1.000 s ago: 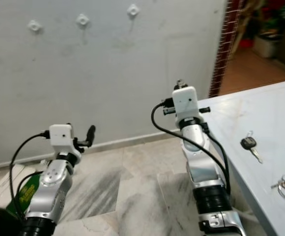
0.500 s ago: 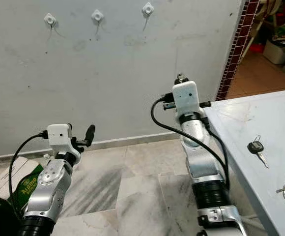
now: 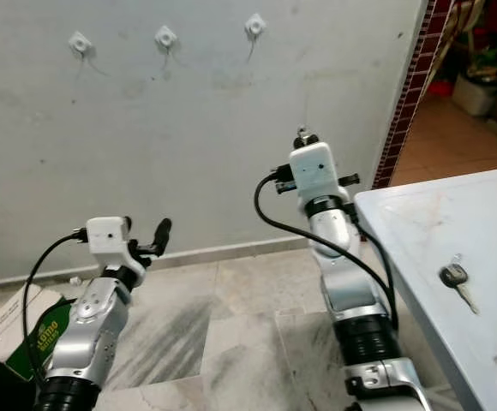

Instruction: Hang keys on a hook

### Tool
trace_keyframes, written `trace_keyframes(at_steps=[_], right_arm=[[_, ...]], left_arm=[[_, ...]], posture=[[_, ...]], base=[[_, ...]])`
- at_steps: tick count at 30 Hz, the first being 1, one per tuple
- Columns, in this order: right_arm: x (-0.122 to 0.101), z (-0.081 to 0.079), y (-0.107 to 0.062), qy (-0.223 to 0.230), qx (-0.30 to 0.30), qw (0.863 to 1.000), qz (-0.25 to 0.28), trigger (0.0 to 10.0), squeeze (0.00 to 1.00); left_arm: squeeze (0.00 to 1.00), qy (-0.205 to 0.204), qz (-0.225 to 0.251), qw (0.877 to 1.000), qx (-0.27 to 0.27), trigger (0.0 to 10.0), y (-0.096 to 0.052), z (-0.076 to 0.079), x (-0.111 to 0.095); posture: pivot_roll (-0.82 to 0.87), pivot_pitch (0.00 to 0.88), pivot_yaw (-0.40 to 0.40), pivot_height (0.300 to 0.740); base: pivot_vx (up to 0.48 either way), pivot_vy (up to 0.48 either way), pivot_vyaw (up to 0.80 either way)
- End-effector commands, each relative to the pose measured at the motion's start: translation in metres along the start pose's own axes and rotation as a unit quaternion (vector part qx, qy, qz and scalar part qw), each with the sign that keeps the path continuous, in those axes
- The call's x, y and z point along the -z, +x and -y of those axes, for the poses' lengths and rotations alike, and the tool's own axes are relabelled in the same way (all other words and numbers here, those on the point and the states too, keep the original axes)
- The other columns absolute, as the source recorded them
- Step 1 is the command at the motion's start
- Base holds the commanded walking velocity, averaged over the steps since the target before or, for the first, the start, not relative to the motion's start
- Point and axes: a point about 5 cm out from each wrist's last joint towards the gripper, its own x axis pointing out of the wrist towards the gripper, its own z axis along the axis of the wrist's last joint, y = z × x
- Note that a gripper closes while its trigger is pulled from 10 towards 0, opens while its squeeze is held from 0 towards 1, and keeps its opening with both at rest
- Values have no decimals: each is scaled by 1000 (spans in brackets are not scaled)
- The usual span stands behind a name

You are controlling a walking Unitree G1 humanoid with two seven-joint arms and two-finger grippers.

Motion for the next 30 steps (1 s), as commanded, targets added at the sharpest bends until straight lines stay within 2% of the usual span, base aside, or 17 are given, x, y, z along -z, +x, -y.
trace_keyframes(at_steps=[1,17,26,30], right_arm=[[-5,-6,1,4,-11,1000,10,10000,0],[-4,-7,1,1,-12,1000,11,10000,0],[-6,-8,1,1,-12,1000,14,10000,0],[-4,-6,0,9,-8,1000,12,10000,0]], left_arm=[[0,2,4,1000,-3,10000,1,-3,-3],[0,0,-2,1000,1,10000,1,0,0],[0,1,-9,1000,0,10000,1,0,2],[0,2,-10,1000,-9,10000,0,0,4]], posture=[[-76,0,96,740],[-81,0,96,740],[-84,0,94,740],[-84,0,90,740]], base=[[401,0,481],[400,0,455],[378,0,0],[0,0,0]])
